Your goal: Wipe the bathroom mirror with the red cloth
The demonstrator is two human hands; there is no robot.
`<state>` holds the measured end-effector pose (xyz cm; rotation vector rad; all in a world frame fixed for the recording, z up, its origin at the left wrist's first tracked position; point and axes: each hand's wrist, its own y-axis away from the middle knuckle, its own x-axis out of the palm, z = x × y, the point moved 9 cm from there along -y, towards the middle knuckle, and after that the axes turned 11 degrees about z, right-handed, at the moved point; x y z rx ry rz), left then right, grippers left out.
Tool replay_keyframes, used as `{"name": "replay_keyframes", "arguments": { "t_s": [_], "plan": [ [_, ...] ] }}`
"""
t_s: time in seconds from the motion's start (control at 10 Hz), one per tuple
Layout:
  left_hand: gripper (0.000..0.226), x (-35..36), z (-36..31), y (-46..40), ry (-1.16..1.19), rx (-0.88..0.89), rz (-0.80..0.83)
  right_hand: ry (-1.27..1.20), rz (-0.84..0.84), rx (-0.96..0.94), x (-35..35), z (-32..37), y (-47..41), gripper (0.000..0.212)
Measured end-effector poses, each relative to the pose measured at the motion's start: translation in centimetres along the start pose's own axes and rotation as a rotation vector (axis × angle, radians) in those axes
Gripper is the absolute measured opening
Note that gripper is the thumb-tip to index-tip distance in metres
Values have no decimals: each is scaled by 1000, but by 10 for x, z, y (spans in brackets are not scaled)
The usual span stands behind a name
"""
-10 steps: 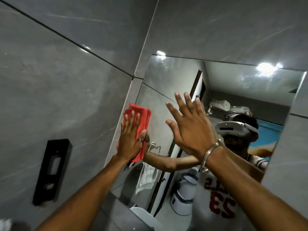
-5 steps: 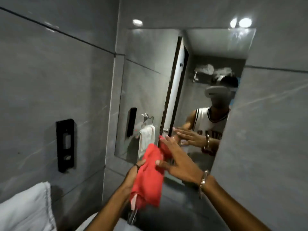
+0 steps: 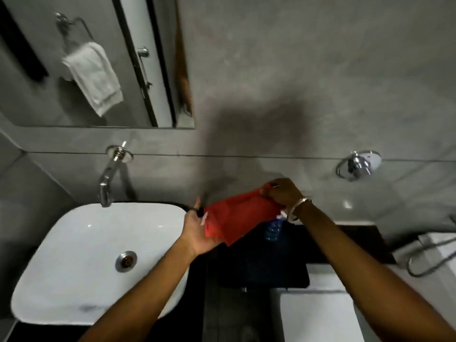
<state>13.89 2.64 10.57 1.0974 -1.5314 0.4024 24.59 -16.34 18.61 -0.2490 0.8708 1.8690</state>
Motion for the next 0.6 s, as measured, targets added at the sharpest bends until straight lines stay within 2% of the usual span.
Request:
{"name": "replay_keyframes", "arguments": {
  "t_s": [0.1,0.2,0.3,0.4,0.5,0.6],
  "plan": [
    [36,-60,42,-21,-318,-106,-411,2,-2,109,17,-85,-6,16],
    [35,-111,72,-38,-557,-255,-672,-54,92,222,60,-161,-18,47],
    [38,-148,96,-53,-599,-334,-796,-102,155,379,98,-222,-28,52],
    [45,-179,112,-66,-598,-337,-845,-131,167,421,121,-255,-43,50],
    [41,-179,104,-70,-713,-285,-902,-84,114,462,117,-261,-45,49],
    [46,-147,90,-56,-881,-127,-893,-33,70,343,114,-238,-33,51]
  ]
}}
